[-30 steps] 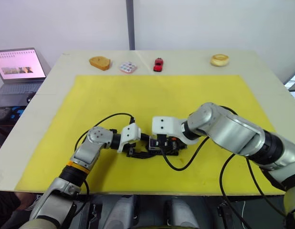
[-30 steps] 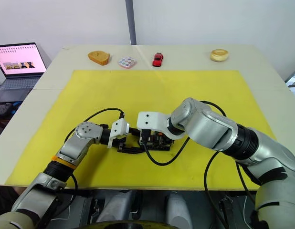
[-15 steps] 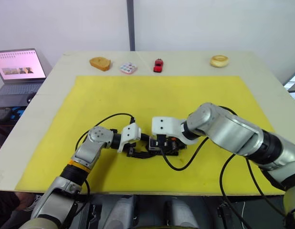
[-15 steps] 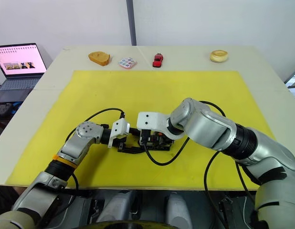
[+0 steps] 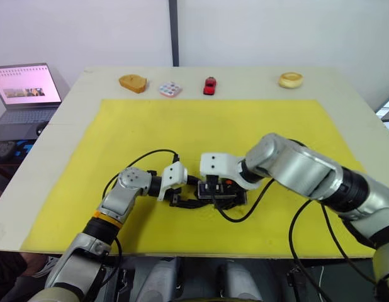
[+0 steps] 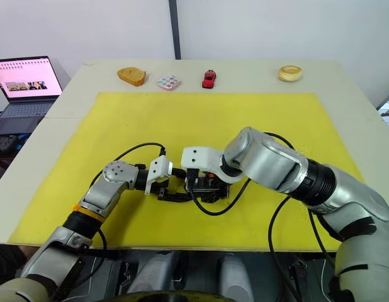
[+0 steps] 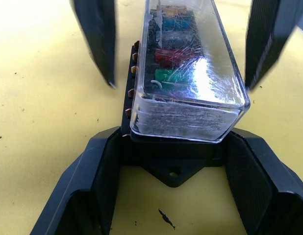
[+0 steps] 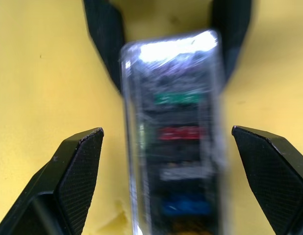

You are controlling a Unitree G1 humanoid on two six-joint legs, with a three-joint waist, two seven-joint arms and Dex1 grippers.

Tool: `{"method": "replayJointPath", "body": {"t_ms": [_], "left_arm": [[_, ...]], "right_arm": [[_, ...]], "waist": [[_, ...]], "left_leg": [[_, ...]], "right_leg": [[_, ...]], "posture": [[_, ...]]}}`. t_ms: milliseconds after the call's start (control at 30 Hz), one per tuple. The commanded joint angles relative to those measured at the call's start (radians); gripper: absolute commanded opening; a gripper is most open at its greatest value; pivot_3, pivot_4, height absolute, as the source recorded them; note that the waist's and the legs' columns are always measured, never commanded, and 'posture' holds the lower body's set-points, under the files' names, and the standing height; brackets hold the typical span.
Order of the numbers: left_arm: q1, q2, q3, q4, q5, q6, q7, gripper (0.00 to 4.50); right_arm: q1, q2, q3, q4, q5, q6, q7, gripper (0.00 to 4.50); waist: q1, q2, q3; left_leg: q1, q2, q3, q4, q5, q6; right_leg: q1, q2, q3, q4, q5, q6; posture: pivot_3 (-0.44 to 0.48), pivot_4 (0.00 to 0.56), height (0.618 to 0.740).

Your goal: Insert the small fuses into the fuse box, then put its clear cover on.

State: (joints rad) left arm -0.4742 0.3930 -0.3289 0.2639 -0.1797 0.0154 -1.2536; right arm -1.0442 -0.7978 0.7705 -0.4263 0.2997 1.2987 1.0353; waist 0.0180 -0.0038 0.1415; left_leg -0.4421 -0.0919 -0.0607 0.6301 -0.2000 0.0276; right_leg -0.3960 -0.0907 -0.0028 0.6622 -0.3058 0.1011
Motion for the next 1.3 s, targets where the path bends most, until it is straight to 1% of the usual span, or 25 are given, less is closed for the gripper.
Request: {"method": "replayJointPath", "body": {"t_ms": [33,100,167,233,267,333,400,467,500,533,600,700,733,767,900,1300], "left_arm": [[0.019,0.007,-0.023,0.006,0.024,0.028,-0.001,2.54],[0.02,0.018,-0.023,-0.004,0.018,0.042,-0.015,2.54],[0.022,0.027,-0.023,-0.012,0.014,0.053,-0.024,2.54],[0.023,0.039,-0.021,-0.028,0.004,0.077,-0.038,2.54],[0.024,0.046,-0.02,-0.037,-0.003,0.092,-0.046,2.54],[0.027,0.058,-0.018,-0.052,-0.011,0.114,-0.054,2.54],[0.029,0.066,-0.017,-0.061,-0.018,0.127,-0.057,2.54],[0.031,0.076,-0.016,-0.07,-0.022,0.139,-0.06,2.54],[0.032,0.08,-0.016,-0.075,-0.023,0.144,-0.062,2.54],[0.033,0.085,-0.016,-0.079,-0.024,0.147,-0.063,2.54],[0.032,0.09,-0.016,-0.086,-0.026,0.155,-0.063,2.54],[0.034,0.1,-0.016,-0.097,-0.032,0.163,-0.062,2.54],[0.034,0.102,-0.017,-0.1,-0.033,0.165,-0.062,2.54],[0.035,0.103,-0.018,-0.104,-0.033,0.167,-0.06,2.54],[0.037,0.107,-0.017,-0.113,-0.033,0.175,-0.056,2.54],[0.041,0.106,-0.018,-0.115,-0.032,0.175,-0.05,2.54]], "right_arm": [[-0.019,-0.057,-0.096,-0.021,0.035,-0.025,0.044,4.43],[0.001,-0.102,-0.155,-0.041,0.083,-0.029,0.089,4.43],[0.022,-0.119,-0.202,-0.05,0.12,-0.031,0.109,4.43],[0.068,-0.141,-0.29,-0.044,0.174,-0.051,0.141,4.43],[0.094,-0.135,-0.353,-0.029,0.209,-0.061,0.15,4.43],[0.16,-0.064,-0.522,0.014,0.279,-0.095,0.122,4.43],[0.197,-0.019,-0.604,0.03,0.311,-0.119,0.095,4.43],[0.269,0.064,-0.692,0.038,0.339,-0.172,0.037,3.9],[0.302,0.081,-0.702,0.031,0.339,-0.194,0.024,3.63],[0.324,0.09,-0.705,0.023,0.339,-0.207,0.014,3.22],[0.379,0.131,-0.704,0.004,0.343,-0.241,-0.014,2.2],[0.45,0.181,-0.694,-0.002,0.351,-0.283,-0.043,0.54],[0.467,0.189,-0.685,-0.001,0.346,-0.299,-0.048,0.12],[0.483,0.198,-0.678,0.002,0.344,-0.311,-0.053,0.05],[0.528,0.196,-0.636,0.024,0.289,-0.384,-0.076,0.05],[0.539,0.171,-0.617,0.055,0.269,-0.414,-0.085,0.05]], "waist": [[-0.001,0.0,0.0],[-0.003,0.0,0.0],[-0.005,0.0,0.0],[-0.006,0.0,0.0],[-0.006,0.0,0.001],[-0.007,-0.001,0.001],[-0.011,-0.001,0.001],[-0.011,-0.002,0.001],[-0.01,-0.002,0.001],[-0.009,-0.002,0.001],[-0.011,-0.001,0.001],[-0.014,-0.001,0.002],[-0.014,-0.001,0.002],[-0.015,-0.001,0.002],[-0.014,-0.001,0.002],[-0.015,-0.001,0.002]], "left_leg": [[0.0,0.0,0.0,0.0,0.0,0.0],[0.0,0.0,0.0,0.0,0.0,0.0],[0.0,0.0,0.0,-0.001,0.0,0.0],[0.0,0.0,0.0,-0.002,0.0,0.0],[0.0,0.001,0.0,-0.002,0.0,0.0],[-0.001,0.001,0.0,-0.002,0.0,0.001],[-0.001,0.001,0.001,-0.003,0.0,0.001],[-0.001,0.002,0.001,-0.004,0.0,0.001],[-0.001,0.002,0.001,-0.004,0.0,0.001],[-0.001,0.002,0.0,-0.004,0.0,0.001],[-0.001,0.002,0.001,-0.005,0.0,0.0],[-0.001,0.002,0.001,-0.005,0.0,0.0],[-0.001,0.002,0.001,-0.005,0.0,0.0],[-0.001,0.002,0.001,-0.005,0.0,0.0],[-0.001,0.002,0.001,-0.005,0.0,0.0],[-0.001,0.002,0.001,-0.005,0.0,0.0]], "right_leg": [[0.0,0.0,0.0,0.0,0.0,0.0],[0.0,0.0,0.0,-0.001,0.0,0.0],[0.0,0.0,0.0,-0.001,0.0,0.0],[0.0,0.0,0.0,-0.002,0.0,0.0],[0.0,0.0,0.0,-0.002,0.0,0.0],[0.002,0.0,0.0,-0.002,0.0,0.0],[0.003,0.0,0.0,-0.002,0.0,0.001],[0.002,0.0,0.0,-0.001,0.0,0.001],[0.002,0.001,0.0,-0.001,0.0,0.001],[0.002,0.001,0.0,-0.001,0.0,0.001],[0.002,0.001,0.0,-0.001,0.0,0.001],[0.001,0.001,0.0,-0.001,0.0,0.001],[0.001,0.001,0.0,-0.001,0.0,0.001],[0.001,0.001,0.0,-0.001,0.0,0.001],[0.001,0.001,0.0,-0.001,0.0,0.001],[0.001,0.001,0.0,-0.001,0.0,0.001]], "posture": [[0.0,0.15,0.74],[0.0,0.15,0.74],[0.0,0.15,0.74],[0.0,0.15,0.74],[0.0,0.15,0.74],[0.0,0.15,0.74],[0.0,0.15,0.74],[0.0,0.15,0.74],[0.0,0.15,0.74],[0.0,0.15,0.74],[0.0,0.15,0.74],[0.0,0.15,0.74],[0.0,0.15,0.74],[0.0,0.15,0.74],[0.0,0.15,0.74],[0.0,0.15,0.74]]}}
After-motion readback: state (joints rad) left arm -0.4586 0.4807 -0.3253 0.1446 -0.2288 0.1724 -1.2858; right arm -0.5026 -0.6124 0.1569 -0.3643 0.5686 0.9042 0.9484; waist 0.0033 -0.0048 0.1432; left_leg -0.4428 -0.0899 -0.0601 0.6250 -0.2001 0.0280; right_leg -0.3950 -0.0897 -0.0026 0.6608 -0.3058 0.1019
